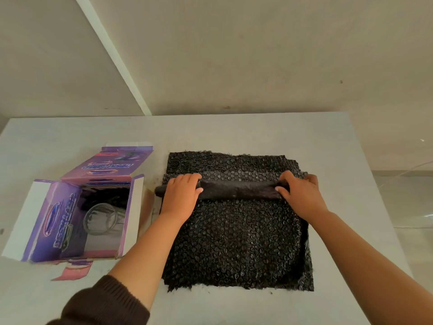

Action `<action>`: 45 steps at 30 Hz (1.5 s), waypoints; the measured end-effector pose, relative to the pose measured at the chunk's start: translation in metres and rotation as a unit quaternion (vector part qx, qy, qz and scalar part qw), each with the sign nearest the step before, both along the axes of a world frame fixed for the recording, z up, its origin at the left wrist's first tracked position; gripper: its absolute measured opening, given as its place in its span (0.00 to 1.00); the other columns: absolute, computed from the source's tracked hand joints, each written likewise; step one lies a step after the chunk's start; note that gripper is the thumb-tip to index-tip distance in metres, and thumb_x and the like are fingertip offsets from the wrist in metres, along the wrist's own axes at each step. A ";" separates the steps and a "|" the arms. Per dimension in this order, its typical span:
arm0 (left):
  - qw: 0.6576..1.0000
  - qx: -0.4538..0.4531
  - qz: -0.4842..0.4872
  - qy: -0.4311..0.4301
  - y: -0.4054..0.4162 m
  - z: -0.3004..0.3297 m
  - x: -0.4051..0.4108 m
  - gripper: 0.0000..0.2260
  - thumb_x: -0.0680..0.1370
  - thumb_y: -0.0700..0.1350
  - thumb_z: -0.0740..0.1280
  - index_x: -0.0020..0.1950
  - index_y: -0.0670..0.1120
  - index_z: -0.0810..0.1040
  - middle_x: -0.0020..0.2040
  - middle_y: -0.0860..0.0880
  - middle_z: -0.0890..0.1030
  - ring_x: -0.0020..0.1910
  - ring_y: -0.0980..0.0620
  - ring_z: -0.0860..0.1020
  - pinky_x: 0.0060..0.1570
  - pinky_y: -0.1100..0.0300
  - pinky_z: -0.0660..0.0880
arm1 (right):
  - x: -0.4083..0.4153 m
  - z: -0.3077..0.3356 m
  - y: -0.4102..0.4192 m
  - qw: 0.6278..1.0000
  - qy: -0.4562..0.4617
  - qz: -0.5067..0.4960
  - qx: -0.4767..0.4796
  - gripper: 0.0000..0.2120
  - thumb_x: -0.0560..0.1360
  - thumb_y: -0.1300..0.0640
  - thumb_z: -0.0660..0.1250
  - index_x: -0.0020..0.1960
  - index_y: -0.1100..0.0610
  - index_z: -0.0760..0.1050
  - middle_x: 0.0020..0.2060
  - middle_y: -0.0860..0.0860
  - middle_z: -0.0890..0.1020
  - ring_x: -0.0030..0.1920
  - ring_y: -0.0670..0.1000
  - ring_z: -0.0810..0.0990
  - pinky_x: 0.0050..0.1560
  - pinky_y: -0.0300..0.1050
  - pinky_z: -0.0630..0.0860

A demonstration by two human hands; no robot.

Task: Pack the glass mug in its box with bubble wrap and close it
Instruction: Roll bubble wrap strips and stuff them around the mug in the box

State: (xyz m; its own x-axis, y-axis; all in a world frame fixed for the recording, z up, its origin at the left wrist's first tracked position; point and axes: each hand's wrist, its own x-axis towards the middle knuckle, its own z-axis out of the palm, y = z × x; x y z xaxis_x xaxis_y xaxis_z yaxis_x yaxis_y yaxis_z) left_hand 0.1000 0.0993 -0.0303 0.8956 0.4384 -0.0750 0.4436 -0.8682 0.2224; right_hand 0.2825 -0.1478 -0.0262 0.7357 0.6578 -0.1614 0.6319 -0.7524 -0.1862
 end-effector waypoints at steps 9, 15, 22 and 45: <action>0.996 -0.034 -0.084 -0.002 -0.010 -0.005 0.016 0.16 0.80 0.52 0.61 0.66 0.48 0.73 0.61 0.50 0.75 0.60 0.50 0.73 0.58 0.55 0.71 | -0.006 -0.014 0.015 0.997 -0.060 -0.002 0.056 0.12 0.74 0.52 0.68 0.52 0.58 0.79 0.49 0.54 0.79 0.53 0.58 0.76 0.55 0.56 0.71; 0.996 -0.043 -0.072 0.010 -0.005 -0.009 0.016 0.20 0.80 0.47 0.62 0.71 0.50 0.67 0.67 0.50 0.72 0.65 0.50 0.69 0.65 0.54 0.66 | -0.005 -0.020 0.008 0.998 -0.029 0.054 0.001 0.22 0.75 0.46 0.65 0.66 0.52 0.71 0.62 0.50 0.76 0.64 0.53 0.71 0.65 0.53 0.63; 0.995 -0.010 -0.097 -0.012 0.002 -0.005 0.035 0.19 0.80 0.47 0.61 0.71 0.48 0.67 0.66 0.49 0.72 0.66 0.49 0.69 0.67 0.54 0.64 | 0.013 -0.016 0.027 0.993 -0.092 0.081 0.002 0.12 0.76 0.50 0.63 0.58 0.51 0.74 0.50 0.49 0.82 0.50 0.54 0.80 0.64 0.53 0.60; 0.986 -0.045 -0.105 0.122 -0.021 -0.022 0.041 0.27 0.80 0.58 0.51 0.77 0.57 0.45 0.78 0.50 0.46 0.76 0.42 0.44 0.72 0.42 0.43 | -0.011 -0.039 0.038 0.986 -0.047 0.142 0.078 0.24 0.75 0.50 0.67 0.69 0.56 0.69 0.67 0.55 0.73 0.68 0.56 0.70 0.68 0.55 0.65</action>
